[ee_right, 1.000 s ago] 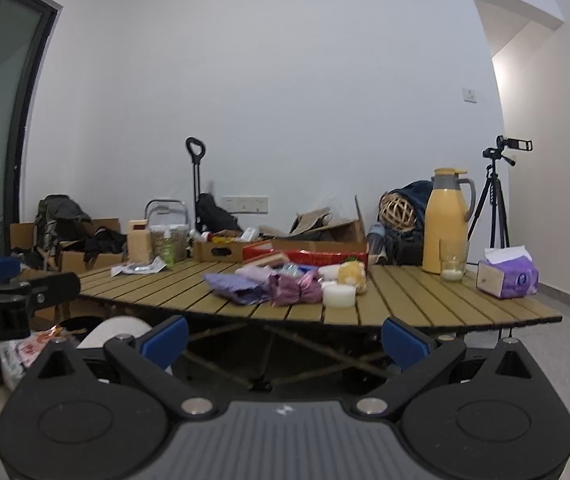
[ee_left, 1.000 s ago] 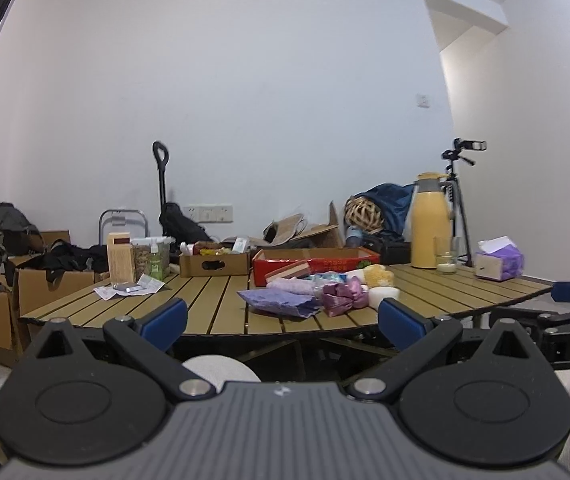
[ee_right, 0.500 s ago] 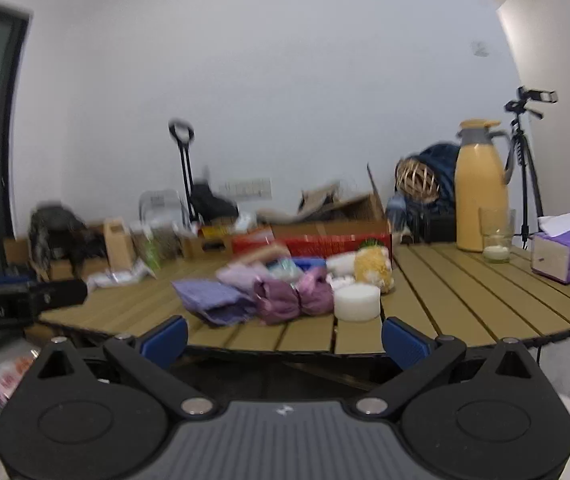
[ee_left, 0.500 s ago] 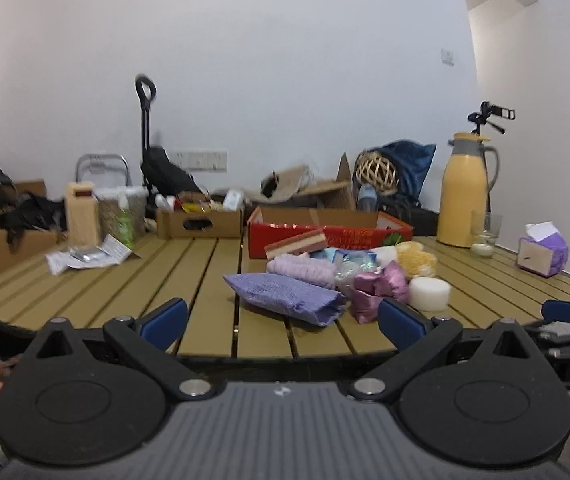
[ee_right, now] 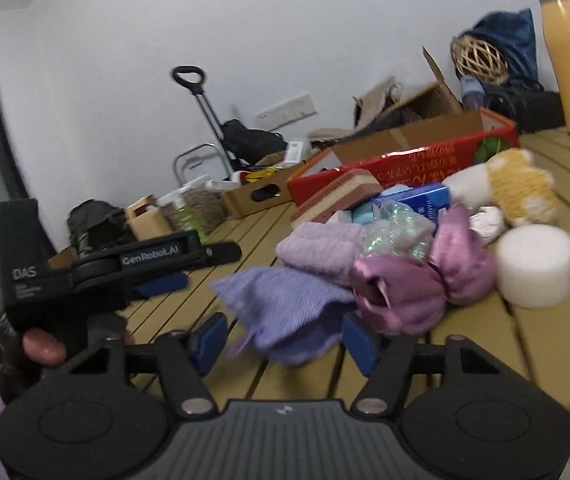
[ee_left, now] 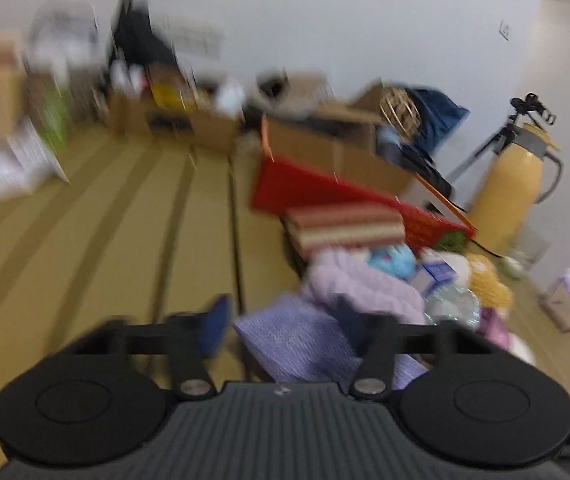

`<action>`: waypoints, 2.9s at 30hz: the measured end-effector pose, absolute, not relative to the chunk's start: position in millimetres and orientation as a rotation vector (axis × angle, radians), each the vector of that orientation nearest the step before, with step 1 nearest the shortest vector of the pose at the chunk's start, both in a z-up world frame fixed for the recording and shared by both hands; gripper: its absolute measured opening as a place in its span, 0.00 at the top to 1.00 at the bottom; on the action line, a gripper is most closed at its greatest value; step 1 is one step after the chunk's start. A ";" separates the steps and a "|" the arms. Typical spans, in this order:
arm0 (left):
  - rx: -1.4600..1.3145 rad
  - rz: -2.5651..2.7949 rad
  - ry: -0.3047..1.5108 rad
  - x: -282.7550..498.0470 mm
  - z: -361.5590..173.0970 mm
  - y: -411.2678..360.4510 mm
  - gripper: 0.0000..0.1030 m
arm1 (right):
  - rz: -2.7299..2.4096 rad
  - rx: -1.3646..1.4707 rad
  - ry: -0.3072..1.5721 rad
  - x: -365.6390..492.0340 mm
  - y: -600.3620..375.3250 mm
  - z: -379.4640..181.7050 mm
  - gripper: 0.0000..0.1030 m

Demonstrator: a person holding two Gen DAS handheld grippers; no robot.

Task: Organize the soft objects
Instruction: 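Reach the left tool to the lavender cloth and close on it, then carry the lavender cloth into the red box and open the left tool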

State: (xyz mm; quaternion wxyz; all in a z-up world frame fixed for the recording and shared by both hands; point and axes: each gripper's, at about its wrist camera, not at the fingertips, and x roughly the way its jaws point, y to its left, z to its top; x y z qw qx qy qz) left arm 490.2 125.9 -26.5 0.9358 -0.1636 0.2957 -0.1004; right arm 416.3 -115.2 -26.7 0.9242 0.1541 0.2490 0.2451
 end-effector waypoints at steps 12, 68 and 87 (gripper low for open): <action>-0.429 -0.188 0.627 426.9 -38.1 114.5 0.91 | 0.445 0.187 0.587 463.6 -94.2 -40.2 0.49; -0.115 -0.106 0.731 827.1 34.8 58.9 0.46 | 0.450 0.124 0.798 876.3 -109.2 17.8 0.67; -0.059 -0.084 0.452 548.7 188.7 68.7 0.18 | 0.443 0.071 0.500 638.0 -216.5 207.9 0.41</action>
